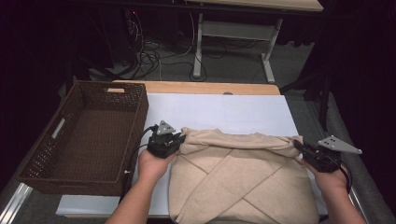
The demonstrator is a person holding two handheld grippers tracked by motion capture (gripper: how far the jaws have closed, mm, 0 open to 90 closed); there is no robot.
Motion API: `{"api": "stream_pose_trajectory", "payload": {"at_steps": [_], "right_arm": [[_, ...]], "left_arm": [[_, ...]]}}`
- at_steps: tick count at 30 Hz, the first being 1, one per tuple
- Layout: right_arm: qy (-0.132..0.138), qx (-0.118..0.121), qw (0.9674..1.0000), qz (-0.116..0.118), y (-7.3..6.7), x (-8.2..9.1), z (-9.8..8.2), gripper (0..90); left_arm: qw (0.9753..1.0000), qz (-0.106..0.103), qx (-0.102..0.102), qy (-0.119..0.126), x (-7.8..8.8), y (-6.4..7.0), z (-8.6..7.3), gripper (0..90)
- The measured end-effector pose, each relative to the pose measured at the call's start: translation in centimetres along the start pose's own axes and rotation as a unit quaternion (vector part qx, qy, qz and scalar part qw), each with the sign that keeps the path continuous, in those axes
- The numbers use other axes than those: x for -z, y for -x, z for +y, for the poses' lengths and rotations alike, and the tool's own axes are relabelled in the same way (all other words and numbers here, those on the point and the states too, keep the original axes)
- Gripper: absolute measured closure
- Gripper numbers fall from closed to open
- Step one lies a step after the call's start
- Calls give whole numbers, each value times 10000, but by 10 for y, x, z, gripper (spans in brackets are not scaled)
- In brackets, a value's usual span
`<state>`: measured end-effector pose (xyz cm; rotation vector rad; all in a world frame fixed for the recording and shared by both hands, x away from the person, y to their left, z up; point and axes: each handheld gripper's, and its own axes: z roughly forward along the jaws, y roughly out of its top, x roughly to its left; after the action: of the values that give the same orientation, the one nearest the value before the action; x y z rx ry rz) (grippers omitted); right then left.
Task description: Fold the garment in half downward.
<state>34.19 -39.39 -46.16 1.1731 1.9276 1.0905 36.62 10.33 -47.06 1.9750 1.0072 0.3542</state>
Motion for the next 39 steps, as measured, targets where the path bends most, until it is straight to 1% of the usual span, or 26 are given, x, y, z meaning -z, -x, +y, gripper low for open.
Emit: {"api": "stream_pose_trajectory", "payload": {"at_steps": [2,6,10,12,15,18,20,21,22,25,28,35,37,39], "right_arm": [[7,34,10000,30,-3,6,-6,813],[25,-8,9999,125,-10,16,-19,811],[15,-59,9998,177,-15,24,-32,812],[33,-99,9997,215,-16,28,-37,812],[56,-96,9996,255,-19,35,-43,811],[78,-38,9996,280,-22,43,-46,810],[95,-11,9995,286,-24,49,-48,810],[116,6,9995,301,-25,53,-50,810],[116,6,9995,301,-25,53,-50,810],[119,46,9994,319,-28,64,-53,810],[127,79,9993,346,-33,75,-60,810],[123,96,9992,361,-41,94,-77,810],[120,43,9993,351,-43,98,-81,810],[102,41,9994,331,-44,101,-85,809]], "left_arm": [[10000,-50,-26,25,3,4,-7,764],[9998,-150,-94,27,9,11,-22,764],[9997,-235,-102,34,14,18,-35,764],[9995,-267,-154,7,17,21,-39,764],[9992,-319,-245,1,23,28,-44,763],[9987,-358,-373,21,31,34,-49,763],[9983,-372,-452,-10,36,38,-52,762],[9982,-395,-456,0,38,40,-54,762],[9982,-395,-456,0,38,40,-54,762],[9977,-451,-513,8,47,45,-61,761],[9973,-539,-498,40,53,50,-68,761],[9963,-669,-533,-45,66,62,-79,761],[9960,-706,-546,-78,69,65,-82,761],[9956,-764,-523,-125,72,69,-85,760]]}}
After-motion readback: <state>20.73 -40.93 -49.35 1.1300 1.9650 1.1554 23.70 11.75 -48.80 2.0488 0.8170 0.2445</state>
